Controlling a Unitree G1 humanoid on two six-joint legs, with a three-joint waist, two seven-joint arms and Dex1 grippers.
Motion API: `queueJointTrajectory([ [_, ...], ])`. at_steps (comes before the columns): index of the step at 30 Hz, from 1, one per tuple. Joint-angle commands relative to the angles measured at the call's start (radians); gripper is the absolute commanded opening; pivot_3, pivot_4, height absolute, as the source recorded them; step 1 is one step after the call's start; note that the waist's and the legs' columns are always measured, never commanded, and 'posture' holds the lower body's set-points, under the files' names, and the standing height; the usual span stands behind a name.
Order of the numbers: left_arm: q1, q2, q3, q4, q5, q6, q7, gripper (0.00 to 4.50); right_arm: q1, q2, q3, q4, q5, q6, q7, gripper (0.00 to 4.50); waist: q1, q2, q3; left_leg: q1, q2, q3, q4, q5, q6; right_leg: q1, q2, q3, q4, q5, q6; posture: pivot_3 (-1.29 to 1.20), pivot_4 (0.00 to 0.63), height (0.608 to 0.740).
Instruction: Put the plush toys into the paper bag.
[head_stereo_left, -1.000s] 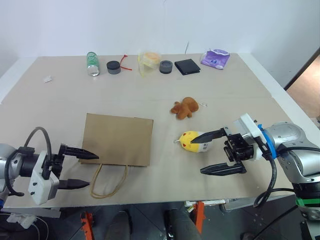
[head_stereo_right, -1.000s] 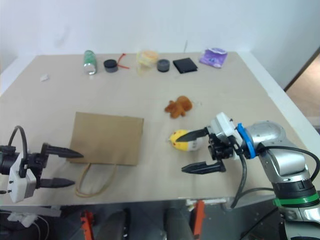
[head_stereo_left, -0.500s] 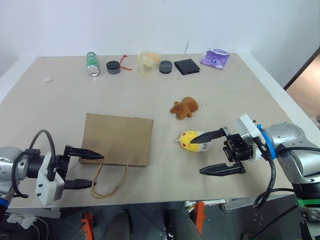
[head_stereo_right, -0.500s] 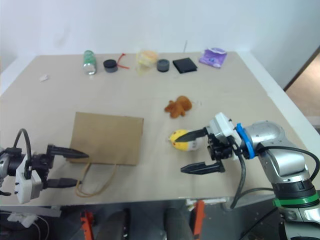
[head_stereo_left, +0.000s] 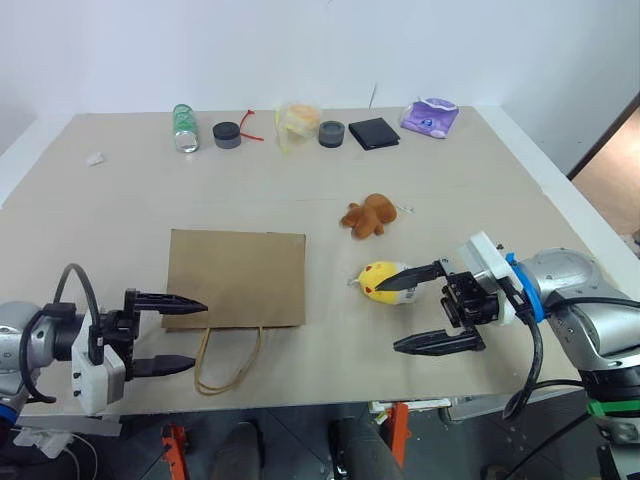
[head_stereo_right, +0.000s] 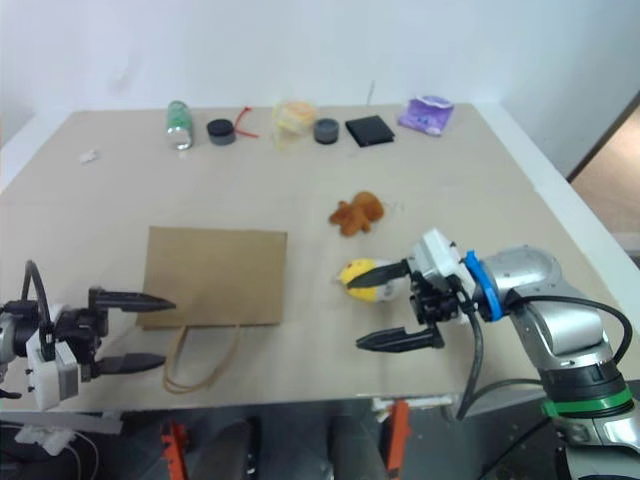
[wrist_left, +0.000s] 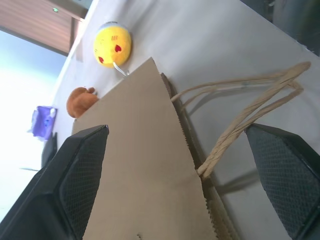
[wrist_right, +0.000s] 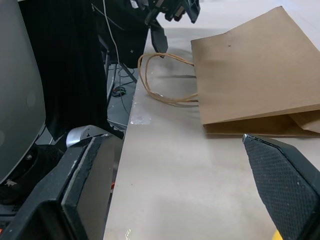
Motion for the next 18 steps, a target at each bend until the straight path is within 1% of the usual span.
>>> queueJointTrajectory([
  [1, 0.011, 0.010, 0.001, -0.008, -0.010, -0.023, 0.031, 4.50, -0.001, -0.003, -0.010, -0.044, 0.013, 0.001, -0.005, 4.42, 0.000, 0.000, 0.000, 0.000, 0.000, 0.000, 0.000, 0.000, 0.000, 0.000, 0.000, 0.000, 0.000, 0.000, 0.000, 0.00, 0.150, 0.740],
  [7, 0.072, 0.077, -0.016, 0.020, -0.030, -0.094, 0.016, 4.50, 0.005, -0.005, -0.009, -0.049, 0.014, 0.004, -0.008, 4.42, -0.001, 0.000, 0.000, 0.001, 0.000, 0.003, -0.001, 0.000, 0.000, 0.000, 0.000, 0.003, 0.000, 0.000, 0.000, 0.00, 0.150, 0.740],
  [11, 0.097, 0.106, -0.030, -0.013, -0.050, -0.100, 0.040, 4.50, 0.008, 0.003, -0.004, -0.051, 0.011, 0.001, -0.012, 4.42, -0.001, 0.000, 0.000, 0.003, 0.001, 0.007, -0.001, 0.000, 0.000, 0.000, 0.000, 0.005, 0.000, 0.000, 0.000, 0.00, 0.150, 0.740],
  [18, 0.085, 0.113, -0.044, -0.047, -0.043, -0.085, 0.069, 4.50, 0.001, 0.014, 0.004, -0.048, 0.008, 0.000, -0.020, 4.42, -0.001, -0.001, 0.000, 0.004, 0.002, 0.013, 0.000, 0.000, 0.000, -0.001, 0.000, 0.010, 0.000, 0.000, 0.000, 0.00, 0.150, 0.740],
])
